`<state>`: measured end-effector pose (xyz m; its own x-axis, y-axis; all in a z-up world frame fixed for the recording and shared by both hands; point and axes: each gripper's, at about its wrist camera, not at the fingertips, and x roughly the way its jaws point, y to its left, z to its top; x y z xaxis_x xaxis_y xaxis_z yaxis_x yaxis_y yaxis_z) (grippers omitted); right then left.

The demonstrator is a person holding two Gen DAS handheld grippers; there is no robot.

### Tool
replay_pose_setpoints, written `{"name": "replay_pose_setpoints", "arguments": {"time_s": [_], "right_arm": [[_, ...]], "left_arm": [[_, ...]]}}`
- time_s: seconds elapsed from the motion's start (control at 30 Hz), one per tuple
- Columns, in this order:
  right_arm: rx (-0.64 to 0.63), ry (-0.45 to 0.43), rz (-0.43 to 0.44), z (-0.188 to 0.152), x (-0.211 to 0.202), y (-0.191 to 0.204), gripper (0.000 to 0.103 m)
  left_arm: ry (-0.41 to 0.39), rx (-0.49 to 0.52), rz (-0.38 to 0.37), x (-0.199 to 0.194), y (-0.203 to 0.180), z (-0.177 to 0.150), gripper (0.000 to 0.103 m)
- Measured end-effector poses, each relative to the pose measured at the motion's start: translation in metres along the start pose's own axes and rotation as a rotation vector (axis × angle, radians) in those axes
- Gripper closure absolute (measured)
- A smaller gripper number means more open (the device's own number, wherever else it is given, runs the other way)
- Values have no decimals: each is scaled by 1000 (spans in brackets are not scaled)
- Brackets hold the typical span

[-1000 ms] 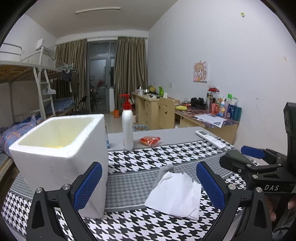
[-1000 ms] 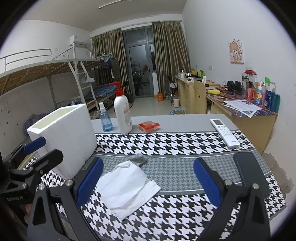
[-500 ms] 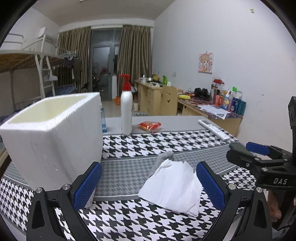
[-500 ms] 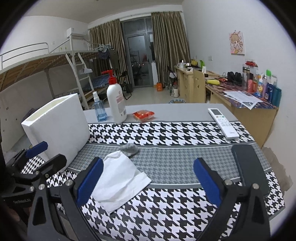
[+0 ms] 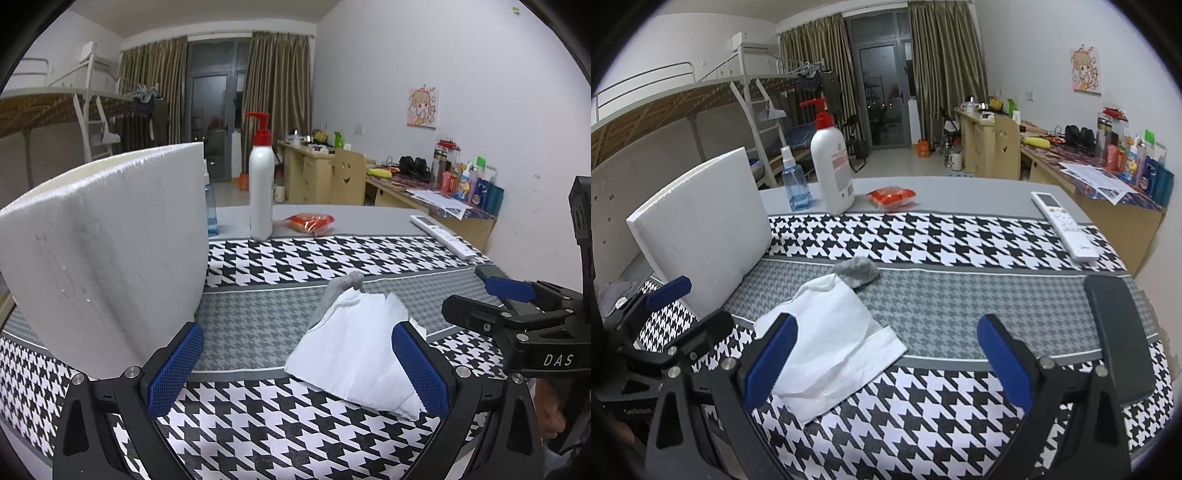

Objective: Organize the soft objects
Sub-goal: 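Move the right gripper toward the white tissue while the left approaches the grey sock, then close the right gripper on the white tissue and lift it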

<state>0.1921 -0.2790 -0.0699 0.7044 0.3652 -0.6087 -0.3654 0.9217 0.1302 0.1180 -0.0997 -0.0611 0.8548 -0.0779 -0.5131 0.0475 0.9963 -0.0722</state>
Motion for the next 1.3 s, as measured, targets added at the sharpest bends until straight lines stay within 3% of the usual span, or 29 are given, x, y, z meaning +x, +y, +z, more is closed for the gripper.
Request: {"name": "replay_pose_setpoints", "arguments": {"time_s": [0.47, 0.73, 0.83, 1.1, 1.3], "right_arm": [[-30, 59, 42, 8, 24, 6, 3], [-29, 135, 91, 8, 47, 11, 5], [-18, 175, 112, 8, 55, 9, 14], [-30, 225, 149, 6, 66, 15, 24], [-59, 266, 148, -1, 72, 21, 50]], "left_arm": [[85, -1, 11, 20, 0, -7, 1], [115, -14, 17, 24, 3, -7, 1], [122, -16, 24, 26, 4, -7, 1], [141, -61, 25, 30, 12, -6, 1], [143, -56, 26, 29, 11, -7, 1]]}}
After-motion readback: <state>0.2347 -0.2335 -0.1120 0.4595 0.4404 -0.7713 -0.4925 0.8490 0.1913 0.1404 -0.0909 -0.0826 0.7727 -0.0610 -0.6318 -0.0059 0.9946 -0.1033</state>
